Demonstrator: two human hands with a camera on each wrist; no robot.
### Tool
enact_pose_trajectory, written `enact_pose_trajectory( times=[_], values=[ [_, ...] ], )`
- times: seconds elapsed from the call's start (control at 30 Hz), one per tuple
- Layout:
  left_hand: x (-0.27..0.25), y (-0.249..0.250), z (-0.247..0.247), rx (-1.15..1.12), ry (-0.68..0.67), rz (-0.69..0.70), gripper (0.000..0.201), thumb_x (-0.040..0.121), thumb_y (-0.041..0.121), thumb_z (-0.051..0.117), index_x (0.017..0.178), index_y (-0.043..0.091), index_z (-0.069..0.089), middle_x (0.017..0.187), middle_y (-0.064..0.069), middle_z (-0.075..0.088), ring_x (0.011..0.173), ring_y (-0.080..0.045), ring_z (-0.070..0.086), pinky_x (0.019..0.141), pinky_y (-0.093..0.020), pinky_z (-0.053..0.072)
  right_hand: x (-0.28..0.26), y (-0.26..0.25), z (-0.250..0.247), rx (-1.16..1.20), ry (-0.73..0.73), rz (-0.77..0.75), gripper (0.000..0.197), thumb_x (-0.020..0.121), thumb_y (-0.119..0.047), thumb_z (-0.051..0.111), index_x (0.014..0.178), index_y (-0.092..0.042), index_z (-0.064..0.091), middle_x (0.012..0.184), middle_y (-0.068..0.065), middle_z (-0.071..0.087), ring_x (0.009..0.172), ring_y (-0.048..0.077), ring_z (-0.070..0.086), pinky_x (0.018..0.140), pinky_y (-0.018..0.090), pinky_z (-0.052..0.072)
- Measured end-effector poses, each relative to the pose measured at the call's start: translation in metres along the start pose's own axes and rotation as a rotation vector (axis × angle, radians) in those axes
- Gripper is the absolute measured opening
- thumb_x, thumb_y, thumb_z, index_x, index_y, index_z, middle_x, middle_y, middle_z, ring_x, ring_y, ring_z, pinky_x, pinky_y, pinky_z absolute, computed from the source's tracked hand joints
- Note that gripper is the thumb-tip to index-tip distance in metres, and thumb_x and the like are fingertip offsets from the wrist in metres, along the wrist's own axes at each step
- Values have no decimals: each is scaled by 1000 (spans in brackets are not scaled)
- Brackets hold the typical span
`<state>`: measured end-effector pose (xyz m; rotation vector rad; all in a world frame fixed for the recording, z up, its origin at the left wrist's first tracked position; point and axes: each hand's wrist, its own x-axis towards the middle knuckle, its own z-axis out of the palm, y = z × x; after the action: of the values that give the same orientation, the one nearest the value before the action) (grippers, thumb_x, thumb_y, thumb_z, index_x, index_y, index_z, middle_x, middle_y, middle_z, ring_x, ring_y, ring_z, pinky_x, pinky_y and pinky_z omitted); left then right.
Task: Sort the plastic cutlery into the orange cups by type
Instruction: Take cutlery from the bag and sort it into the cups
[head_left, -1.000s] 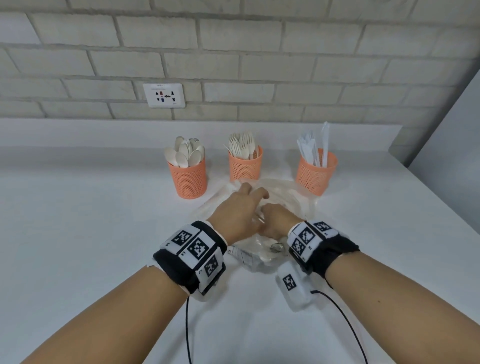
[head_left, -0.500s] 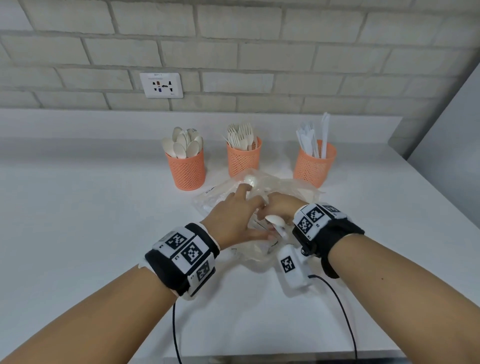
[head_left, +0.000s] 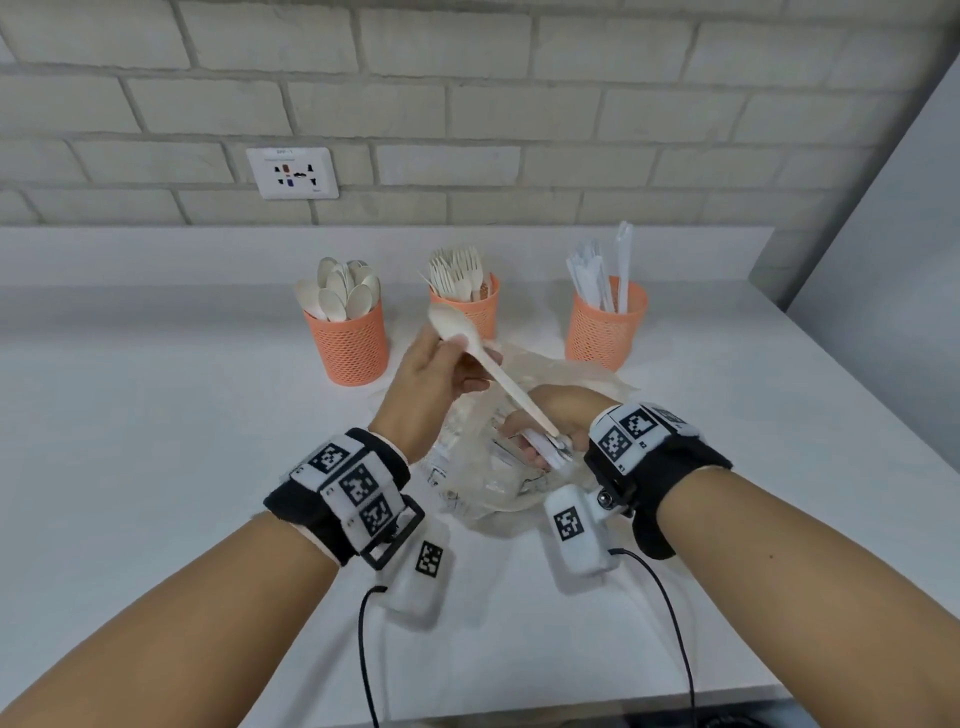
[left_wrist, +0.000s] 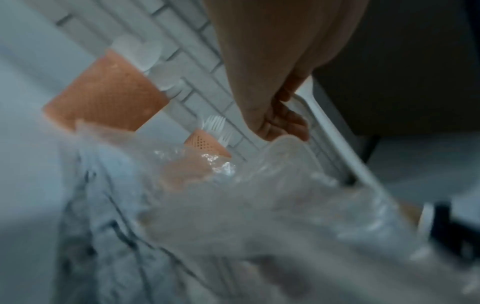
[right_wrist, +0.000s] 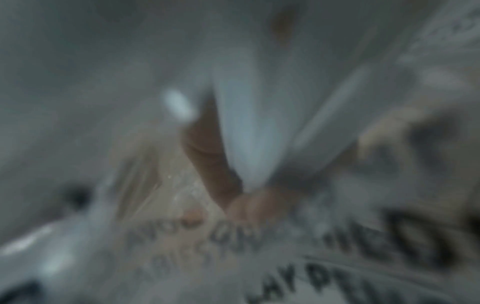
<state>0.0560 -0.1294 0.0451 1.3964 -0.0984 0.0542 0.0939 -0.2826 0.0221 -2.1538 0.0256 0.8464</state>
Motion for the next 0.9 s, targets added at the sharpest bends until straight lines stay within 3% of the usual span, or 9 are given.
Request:
enact_pose_trajectory(
  times=[0.1, 0.2, 0.27, 0.33, 0.4, 0.53, 0.67, 0.77, 0.9],
  values=[
    [3, 4, 0, -324, 74, -243, 15, 99, 7, 27, 89, 9, 39, 65, -7, 49, 49, -15, 54, 63, -34, 59, 3, -2, 3, -312, 1, 1, 44, 73, -37, 66, 103, -6, 58, 98, 15, 66, 84, 29, 63, 87, 48, 54],
    [0, 0, 1, 92, -43, -244, 19, 100, 31, 38, 95, 13, 39, 63, 2, 37, 43, -7, 36, 41, -21, 41, 5, -5, 2, -335, 20, -10, 50, 65, -40, 66, 105, -12, 59, 103, 13, 67, 92, 30, 65, 88, 47, 54],
    [-4, -5, 2, 434, -111, -160, 43, 86, 46, 58, 112, 17, 41, 74, 6, 50, 59, -6, 50, 49, -17, 40, 2, -6, -1, -223, 4, 4, 39, 66, -36, 66, 95, -10, 60, 93, 14, 68, 78, 26, 65, 79, 40, 57],
    [-7, -9, 1, 614, -168, -134, 71, 72, 45, 74, 126, 20, 35, 99, 10, 58, 88, -7, 59, 67, -16, 44, -1, -5, -5, 63, -88, 13, 15, 86, -21, 58, 80, -8, 55, 65, 7, 62, 48, 12, 60, 51, 20, 52],
    [-11, -13, 1, 755, -292, -189, 100, 62, 42, 83, 139, 21, 22, 118, 7, 54, 107, -12, 55, 81, -20, 43, -4, -6, -11, 377, -268, 60, 24, 95, -13, 43, 73, -8, 49, 45, 0, 51, 32, 7, 47, 35, 15, 40],
    [-17, -22, 6, 986, -460, -302, 126, 58, 35, 88, 146, 21, -2, 124, -2, 51, 106, -16, 49, 88, -25, 42, -8, -7, -13, 666, -353, 142, 29, 97, -11, 34, 69, -8, 44, 45, 1, 44, 30, 6, 40, 31, 12, 36],
    [-8, -21, 2, 1049, -333, -366, 115, 68, 37, 81, 146, 14, 0, 130, -14, 52, 107, -27, 56, 73, -24, 45, -19, -1, -13, 467, -343, 133, 27, 95, -9, 38, 69, -7, 45, 48, 1, 44, 31, 5, 39, 30, 13, 32],
    [-1, -13, -1, 1086, -315, -410, 89, 82, 37, 69, 144, 16, 10, 123, -16, 55, 81, -23, 59, 49, -20, 40, -35, 8, -18, 170, -290, 48, 12, 89, -3, 46, 77, -4, 46, 59, 7, 45, 36, 9, 39, 33, 15, 30],
    [5, -14, -2, 1102, -324, -439, 64, 92, 20, 48, 146, 24, 13, 92, -6, 53, 55, -13, 42, 44, -20, 34, -62, 15, -27, -83, -276, -20, 4, 87, -2, 50, 85, -4, 48, 62, 11, 43, 38, 12, 39, 37, 17, 34]
  ],
)
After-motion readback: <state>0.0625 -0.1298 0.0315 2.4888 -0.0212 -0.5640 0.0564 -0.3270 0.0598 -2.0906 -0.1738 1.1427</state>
